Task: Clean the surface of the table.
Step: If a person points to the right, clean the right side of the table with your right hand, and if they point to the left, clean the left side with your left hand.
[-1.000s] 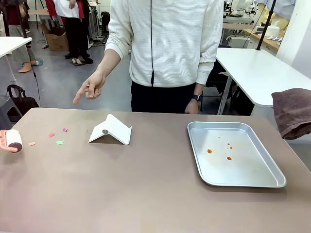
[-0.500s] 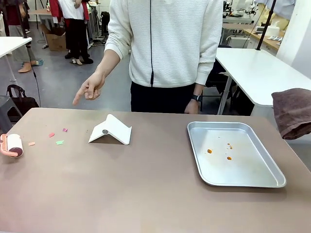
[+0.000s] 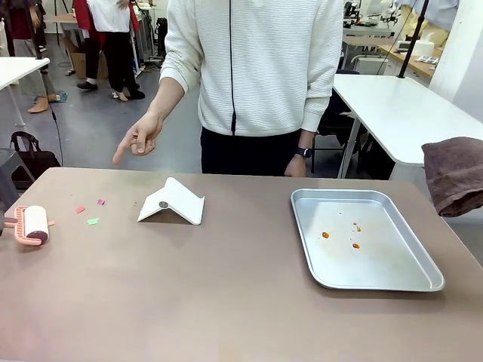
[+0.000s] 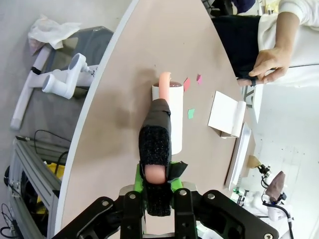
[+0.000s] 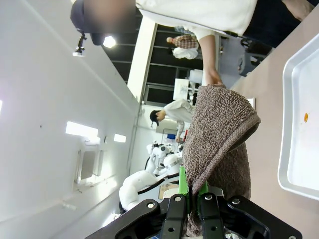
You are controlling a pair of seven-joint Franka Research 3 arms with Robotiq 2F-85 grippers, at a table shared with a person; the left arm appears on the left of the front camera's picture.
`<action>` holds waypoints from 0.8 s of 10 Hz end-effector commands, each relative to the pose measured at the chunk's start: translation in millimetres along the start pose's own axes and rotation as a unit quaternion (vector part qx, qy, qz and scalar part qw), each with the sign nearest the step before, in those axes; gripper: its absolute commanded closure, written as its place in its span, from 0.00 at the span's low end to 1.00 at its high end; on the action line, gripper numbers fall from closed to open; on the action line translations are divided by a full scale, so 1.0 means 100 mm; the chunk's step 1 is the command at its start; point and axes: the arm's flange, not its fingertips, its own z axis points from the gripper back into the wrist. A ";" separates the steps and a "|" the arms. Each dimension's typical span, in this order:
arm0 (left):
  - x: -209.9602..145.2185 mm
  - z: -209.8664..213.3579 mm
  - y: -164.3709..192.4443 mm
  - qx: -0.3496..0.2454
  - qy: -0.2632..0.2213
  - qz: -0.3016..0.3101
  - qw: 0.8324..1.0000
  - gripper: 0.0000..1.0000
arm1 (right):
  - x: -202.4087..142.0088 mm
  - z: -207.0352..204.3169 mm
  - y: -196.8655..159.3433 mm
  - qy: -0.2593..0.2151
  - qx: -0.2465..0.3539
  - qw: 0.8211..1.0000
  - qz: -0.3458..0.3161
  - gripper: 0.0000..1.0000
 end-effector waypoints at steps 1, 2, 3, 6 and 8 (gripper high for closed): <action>-0.10 -0.19 0.03 0.036 0.012 -0.009 0.999 0.78 | 0.00 0.00 0.07 -0.004 0.009 1.000 -0.005 1.00; -0.07 -0.30 -0.01 0.038 0.011 -0.010 0.999 0.78 | 0.00 0.00 0.07 -0.004 0.009 1.000 -0.005 1.00; -0.04 -0.41 -0.07 0.041 0.002 -0.023 0.999 0.78 | 0.00 0.00 0.07 -0.004 0.009 1.000 -0.005 1.00; -0.02 -0.78 -0.33 0.023 0.032 -0.023 0.999 0.78 | 0.00 0.00 0.07 -0.004 0.009 1.000 -0.005 1.00; -0.02 -1.07 -0.54 0.028 0.045 -0.025 0.998 0.78 | 0.00 0.00 0.07 -0.004 0.009 1.000 -0.005 1.00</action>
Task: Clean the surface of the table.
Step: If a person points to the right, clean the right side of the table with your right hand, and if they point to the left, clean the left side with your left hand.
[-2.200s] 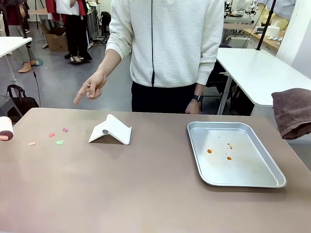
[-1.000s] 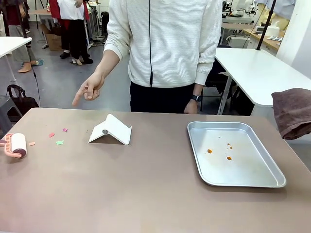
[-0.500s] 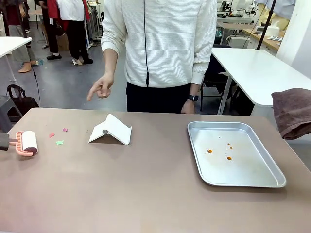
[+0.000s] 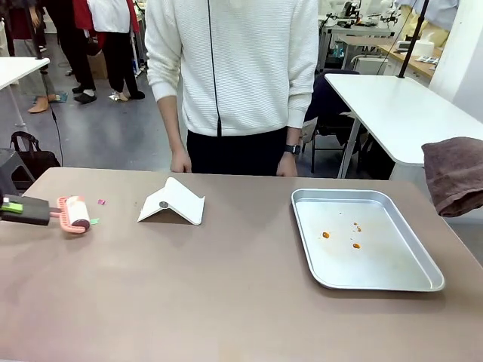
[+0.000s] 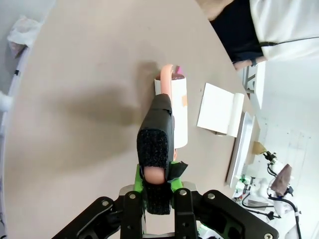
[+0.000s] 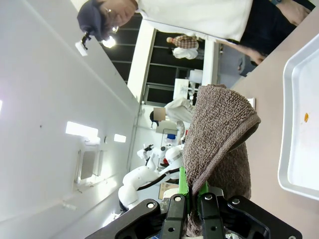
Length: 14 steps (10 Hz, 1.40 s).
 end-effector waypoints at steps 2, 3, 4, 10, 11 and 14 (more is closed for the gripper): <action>0.02 -0.45 -0.19 0.027 0.017 0.007 0.999 0.78 | 0.00 0.00 0.07 -0.004 0.009 1.000 -0.005 1.00; 0.08 -0.53 -0.31 0.020 0.027 0.010 0.999 0.78 | 0.00 0.00 0.07 -0.004 0.009 1.000 -0.005 1.00; 0.14 -0.61 -0.40 0.014 0.030 0.010 0.999 0.78 | 0.00 0.00 0.07 -0.004 0.009 1.000 -0.005 1.00; 0.22 -0.55 -0.48 -0.027 0.025 0.006 0.999 0.78 | 0.00 0.00 0.07 -0.004 0.009 1.000 -0.005 1.00; 0.18 -0.43 -0.53 -0.058 0.019 -0.005 0.998 0.78 | 0.00 0.00 0.07 -0.004 0.009 1.000 -0.005 1.00; -0.07 0.37 -0.76 -0.169 -0.011 -0.062 0.984 0.78 | 0.00 0.00 0.07 -0.004 0.009 1.000 -0.005 1.00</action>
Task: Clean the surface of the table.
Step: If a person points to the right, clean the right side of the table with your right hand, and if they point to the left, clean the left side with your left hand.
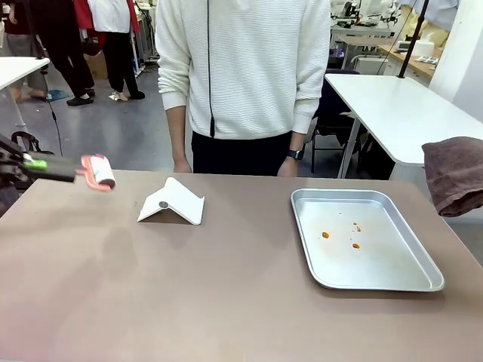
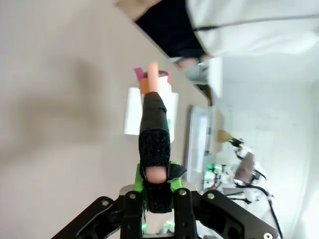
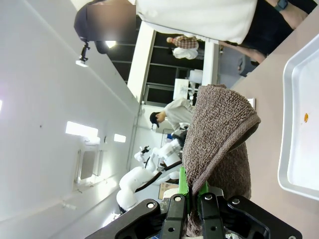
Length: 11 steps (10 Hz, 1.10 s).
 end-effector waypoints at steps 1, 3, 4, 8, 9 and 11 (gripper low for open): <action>-0.24 0.47 -0.12 -0.067 -0.009 -0.027 0.997 0.78 | 0.00 0.00 0.06 -0.004 0.009 1.000 -0.006 1.00; -0.47 0.98 -0.07 -0.094 0.017 -0.016 0.995 0.78 | 0.00 0.00 0.06 -0.004 0.009 1.000 -0.006 1.00; -0.67 1.21 0.00 -0.118 0.067 0.004 0.991 0.78 | 0.00 0.00 0.06 -0.004 0.009 1.000 -0.006 1.00; -1.40 1.74 0.47 -0.150 0.132 0.018 0.980 0.78 | 0.00 0.00 0.06 -0.004 0.009 1.000 -0.006 1.00; -1.27 1.58 0.23 -0.154 0.112 0.028 0.981 0.78 | 0.00 0.00 0.06 -0.004 0.009 1.000 -0.006 1.00; -1.27 1.58 0.23 -0.154 0.112 0.028 0.981 0.78 | 0.00 0.00 0.06 -0.004 0.009 1.000 -0.006 1.00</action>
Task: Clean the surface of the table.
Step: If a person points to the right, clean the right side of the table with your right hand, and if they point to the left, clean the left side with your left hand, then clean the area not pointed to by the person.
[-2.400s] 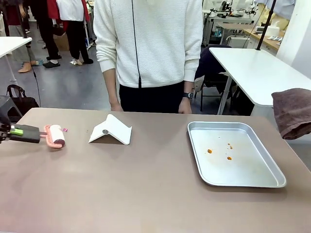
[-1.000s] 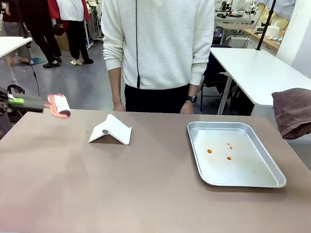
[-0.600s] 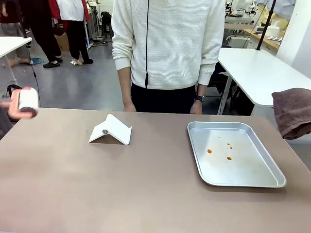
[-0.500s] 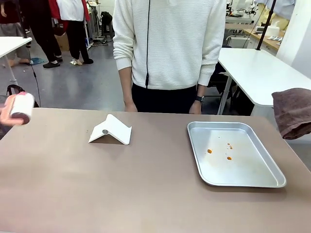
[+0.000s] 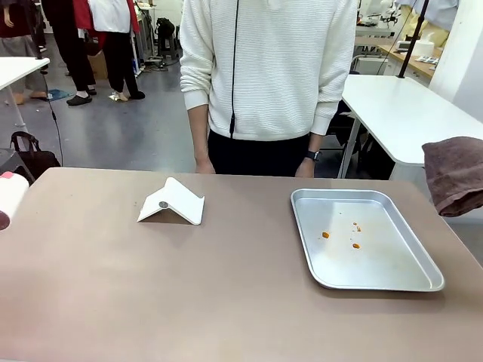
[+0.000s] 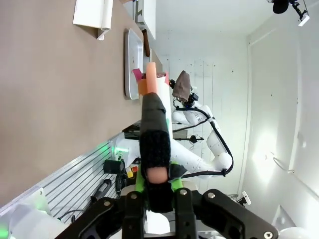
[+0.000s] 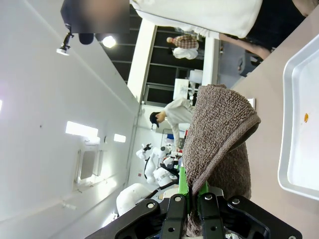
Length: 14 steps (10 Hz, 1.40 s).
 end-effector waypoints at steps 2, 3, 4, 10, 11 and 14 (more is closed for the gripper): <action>0.07 -0.04 -0.08 -0.003 -0.008 0.000 1.000 0.78 | 0.00 0.00 0.06 -0.004 0.009 1.000 -0.006 1.00; 0.07 -0.04 -0.08 -0.003 -0.008 0.000 1.000 0.78 | 0.00 0.00 0.06 -0.004 0.009 1.000 -0.006 1.00; 0.07 -0.04 -0.08 -0.003 -0.008 0.000 1.000 0.78 | 0.00 0.00 0.06 -0.004 0.009 1.000 -0.006 1.00; 0.07 -0.04 -0.08 -0.003 -0.008 0.000 1.000 0.78 | 0.00 0.00 0.06 -0.004 0.009 1.000 -0.006 1.00; 0.07 -0.04 -0.08 -0.003 -0.008 0.000 1.000 0.78 | 0.00 0.00 0.06 -0.004 0.009 1.000 -0.006 1.00; 0.07 -0.04 -0.08 -0.003 -0.008 0.000 1.000 0.78 | 0.20 -0.36 0.26 0.021 -0.137 0.990 0.030 0.93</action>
